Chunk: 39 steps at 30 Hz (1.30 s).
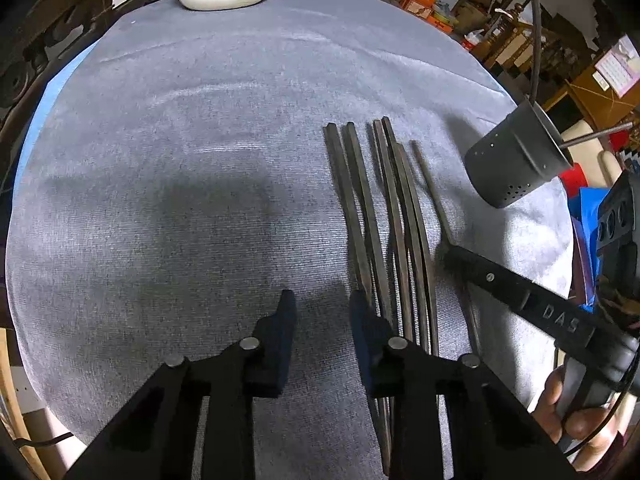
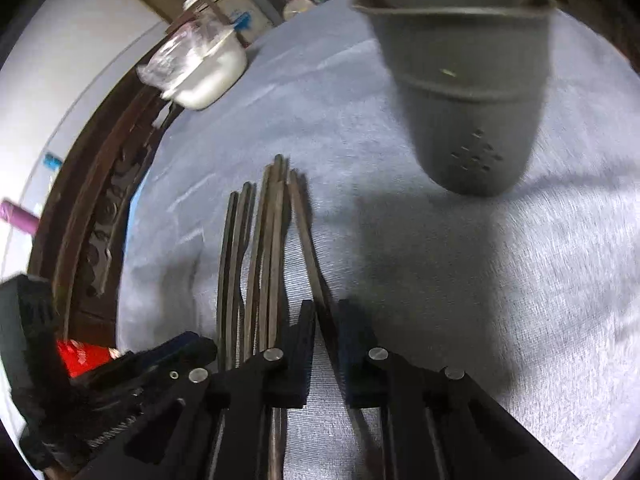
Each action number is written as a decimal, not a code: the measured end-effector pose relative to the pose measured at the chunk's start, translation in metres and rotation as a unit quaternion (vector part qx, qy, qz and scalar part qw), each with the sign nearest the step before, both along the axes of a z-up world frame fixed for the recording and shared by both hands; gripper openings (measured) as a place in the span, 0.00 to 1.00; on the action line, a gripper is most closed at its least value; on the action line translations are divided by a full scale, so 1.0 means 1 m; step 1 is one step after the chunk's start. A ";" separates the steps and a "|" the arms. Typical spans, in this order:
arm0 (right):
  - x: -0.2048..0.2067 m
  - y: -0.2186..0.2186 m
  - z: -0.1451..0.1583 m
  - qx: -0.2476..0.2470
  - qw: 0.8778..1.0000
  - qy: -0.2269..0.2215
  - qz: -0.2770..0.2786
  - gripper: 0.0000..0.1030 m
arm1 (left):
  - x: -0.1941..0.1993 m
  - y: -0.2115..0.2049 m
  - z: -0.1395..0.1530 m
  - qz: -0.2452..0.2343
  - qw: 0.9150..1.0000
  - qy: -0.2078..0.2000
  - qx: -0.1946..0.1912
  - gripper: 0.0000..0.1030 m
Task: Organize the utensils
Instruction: 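Close the left tool on a single chopstick while the right tool grasps another chopstick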
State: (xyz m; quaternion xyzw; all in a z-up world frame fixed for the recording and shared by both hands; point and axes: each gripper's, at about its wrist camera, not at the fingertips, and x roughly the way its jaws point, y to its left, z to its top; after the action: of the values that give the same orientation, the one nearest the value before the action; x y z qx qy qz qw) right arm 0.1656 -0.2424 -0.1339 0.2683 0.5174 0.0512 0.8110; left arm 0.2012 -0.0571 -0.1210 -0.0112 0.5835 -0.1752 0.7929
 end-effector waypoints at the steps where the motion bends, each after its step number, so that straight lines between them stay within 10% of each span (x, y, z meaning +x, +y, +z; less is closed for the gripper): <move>1: -0.003 -0.004 0.000 -0.001 1.000 0.003 -0.009 0.11 | 0.000 0.000 0.000 0.002 1.000 0.002 -0.003 0.25; 39: -0.009 -0.023 0.000 0.044 0.997 0.067 -0.011 0.13 | 0.005 0.024 -0.001 -0.058 0.996 0.044 -0.052 0.13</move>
State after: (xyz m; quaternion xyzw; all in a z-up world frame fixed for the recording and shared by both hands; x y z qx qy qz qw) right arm 0.1562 -0.2650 -0.1340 0.3123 0.5648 0.0469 0.7624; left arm 0.2063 -0.0331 -0.1216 -0.0264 0.6079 -0.2504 0.7530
